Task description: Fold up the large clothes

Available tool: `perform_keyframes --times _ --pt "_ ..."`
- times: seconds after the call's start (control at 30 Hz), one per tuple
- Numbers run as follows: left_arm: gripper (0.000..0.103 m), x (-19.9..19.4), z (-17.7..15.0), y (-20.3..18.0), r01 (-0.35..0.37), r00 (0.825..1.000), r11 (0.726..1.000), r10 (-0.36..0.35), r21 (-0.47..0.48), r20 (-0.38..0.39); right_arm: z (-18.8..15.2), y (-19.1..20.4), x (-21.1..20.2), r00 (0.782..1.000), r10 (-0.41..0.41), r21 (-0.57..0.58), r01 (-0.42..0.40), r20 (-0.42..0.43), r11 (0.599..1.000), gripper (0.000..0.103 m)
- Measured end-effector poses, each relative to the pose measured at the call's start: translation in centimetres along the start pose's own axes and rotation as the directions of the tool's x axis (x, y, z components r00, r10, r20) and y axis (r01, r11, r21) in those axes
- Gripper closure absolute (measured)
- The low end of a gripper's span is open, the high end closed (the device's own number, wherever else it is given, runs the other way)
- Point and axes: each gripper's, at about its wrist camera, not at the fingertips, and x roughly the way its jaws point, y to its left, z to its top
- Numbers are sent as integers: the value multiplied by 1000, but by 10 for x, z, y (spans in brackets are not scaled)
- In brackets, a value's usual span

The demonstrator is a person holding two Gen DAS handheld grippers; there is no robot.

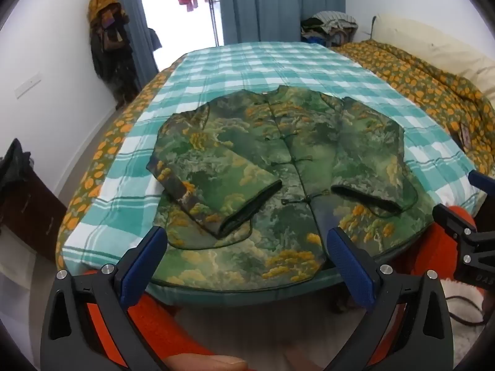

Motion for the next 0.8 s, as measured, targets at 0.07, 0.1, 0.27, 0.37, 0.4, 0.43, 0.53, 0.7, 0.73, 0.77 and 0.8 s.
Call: perform_keyframes --times 0.07,0.1,0.27,0.37,0.4,0.43,0.53,0.7,0.73,0.77,0.8 --pt "1 3 2 1 5 1000 1000 -5 -4 -6 0 0 0 1000 3 4 -3 -4 1000 5" --pt "1 4 3 2 8 1000 1000 -8 -7 -8 0 0 0 1000 5 3 -5 -6 1000 5" --pt "1 0 -6 -2 -9 1000 1000 8 14 22 0 1 -1 1000 3 -1 -3 4 1000 5" --pt "1 0 -6 -3 -13 1000 1000 12 16 14 0 2 -1 1000 2 0 -2 0 1000 5" --pt "1 0 -6 -3 -13 1000 1000 12 16 14 0 1 0 1000 4 -1 -4 -1 1000 5" --pt "1 0 -7 -3 -13 1000 1000 13 16 14 0 1 -1 1000 3 0 -3 -1 1000 5" --pt "1 -1 -9 -4 -14 1000 1000 14 18 13 0 0 0 1000 9 2 -9 0 1000 5" --pt "1 3 -8 -5 -12 1000 1000 12 20 7 0 0 0 1000 8 2 -8 0 1000 5" --pt "1 3 -9 -7 -11 1000 1000 11 27 2 0 0 0 1000 10 3 -10 0 1000 5" --pt "1 4 -10 -8 -11 1000 999 11 30 0 0 0 0 1000 10 2 -10 0 1000 5" --pt "1 4 -11 -9 -12 1000 999 12 32 -2 0 0 1 1000 10 3 -10 0 1000 5"
